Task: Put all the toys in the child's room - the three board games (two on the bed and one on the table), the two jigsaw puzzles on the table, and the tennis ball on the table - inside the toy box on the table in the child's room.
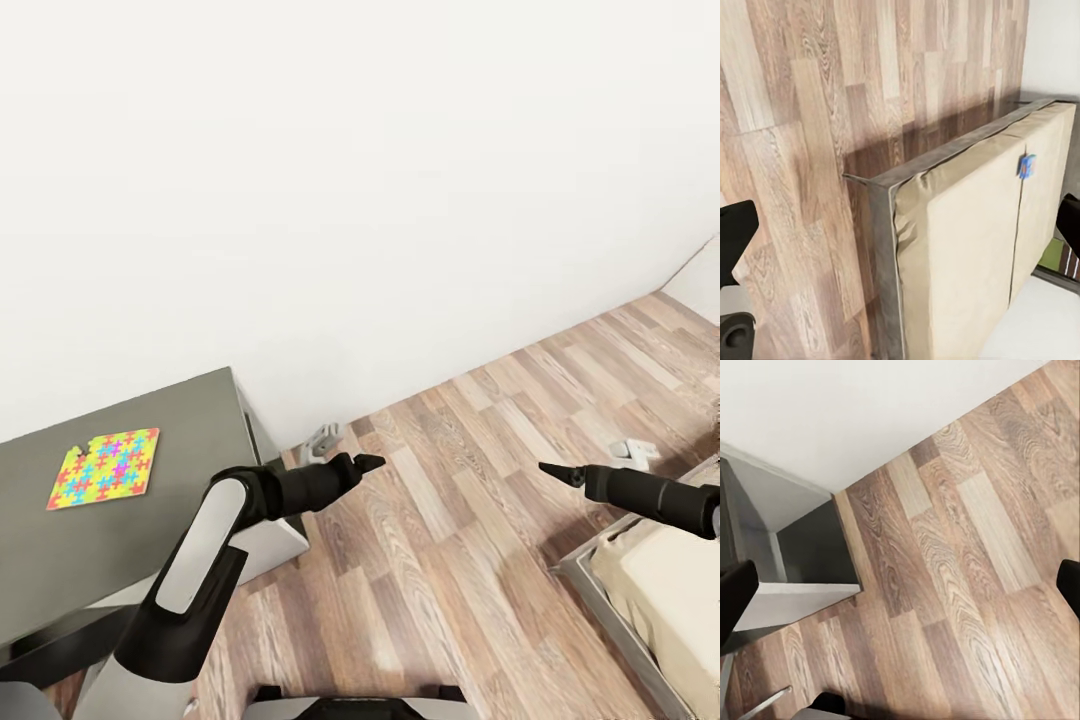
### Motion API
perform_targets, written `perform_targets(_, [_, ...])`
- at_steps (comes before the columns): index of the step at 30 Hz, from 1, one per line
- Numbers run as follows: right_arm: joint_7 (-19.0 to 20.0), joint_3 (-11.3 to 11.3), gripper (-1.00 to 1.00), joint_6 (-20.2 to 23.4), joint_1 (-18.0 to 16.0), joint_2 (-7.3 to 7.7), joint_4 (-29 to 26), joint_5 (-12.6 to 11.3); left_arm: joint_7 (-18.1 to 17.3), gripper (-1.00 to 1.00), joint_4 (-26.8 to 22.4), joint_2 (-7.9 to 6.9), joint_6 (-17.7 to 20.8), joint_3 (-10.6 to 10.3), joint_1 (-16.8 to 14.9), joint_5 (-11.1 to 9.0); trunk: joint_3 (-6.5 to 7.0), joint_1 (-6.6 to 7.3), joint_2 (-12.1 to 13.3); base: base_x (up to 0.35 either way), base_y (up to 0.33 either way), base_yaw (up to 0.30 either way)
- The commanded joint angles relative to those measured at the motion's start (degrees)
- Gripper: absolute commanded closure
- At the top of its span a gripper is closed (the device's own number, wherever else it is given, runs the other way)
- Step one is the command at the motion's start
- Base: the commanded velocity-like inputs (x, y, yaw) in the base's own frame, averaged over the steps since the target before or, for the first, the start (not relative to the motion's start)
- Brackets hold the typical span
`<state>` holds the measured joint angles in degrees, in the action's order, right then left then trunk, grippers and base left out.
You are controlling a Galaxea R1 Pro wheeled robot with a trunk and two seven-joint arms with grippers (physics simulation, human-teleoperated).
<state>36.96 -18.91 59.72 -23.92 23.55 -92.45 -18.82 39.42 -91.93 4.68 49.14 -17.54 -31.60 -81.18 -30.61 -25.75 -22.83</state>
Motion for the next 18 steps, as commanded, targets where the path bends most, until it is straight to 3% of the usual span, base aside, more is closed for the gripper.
perform_targets(1, [-0.3, 0.2, -1.00, 0.3, 0.0, -0.07, 0.0, 0.8, 0.6, -1.00, 0.0, -0.01, 0.0, 0.0, 0.1, -0.5, 0.01, -0.04, -0.1, 0.000, 0.000, -0.135])
perform_targets(5, [-1.9, 1.4, -1.00, 0.3, 0.0, -0.22, 0.0, 1.6, 0.6, -1.00, 0.3, -0.05, -0.1, 0.0, 0.6, -0.5, 0.38, -0.04, -0.1, 0.000, 0.000, -0.131])
perform_targets(10, [-5.0, 5.7, -1.00, 0.3, 0.0, -0.50, 0.0, 3.3, 0.5, -1.00, 2.2, 0.04, -0.4, -0.2, 1.8, -0.1, 0.84, -0.04, -0.1, 0.000, 0.000, -0.124])
perform_targets(11, [-5.0, 5.7, -1.00, 0.3, 0.0, -0.50, 0.0, 3.3, 0.5, -1.00, 2.2, 0.04, -0.4, -0.2, 1.8, -0.1, 0.94, -0.04, -0.1, 0.000, 0.000, -0.119])
perform_targets(13, [-7.3, 7.7, -1.00, 0.3, 0.0, -0.59, 0.1, 4.4, 0.1, -1.00, 3.8, 0.06, -0.6, -0.9, 2.4, 0.9, 1.12, -0.04, -0.1, 0.000, 0.000, -0.116])
perform_targets(18, [-11.5, 9.4, -1.00, 0.3, 0.0, -0.85, 0.2, 6.1, -1.2, -1.00, 5.8, 0.11, -1.1, -2.2, 3.0, 3.5, 1.58, -0.04, -0.1, 0.000, 0.000, -0.113])
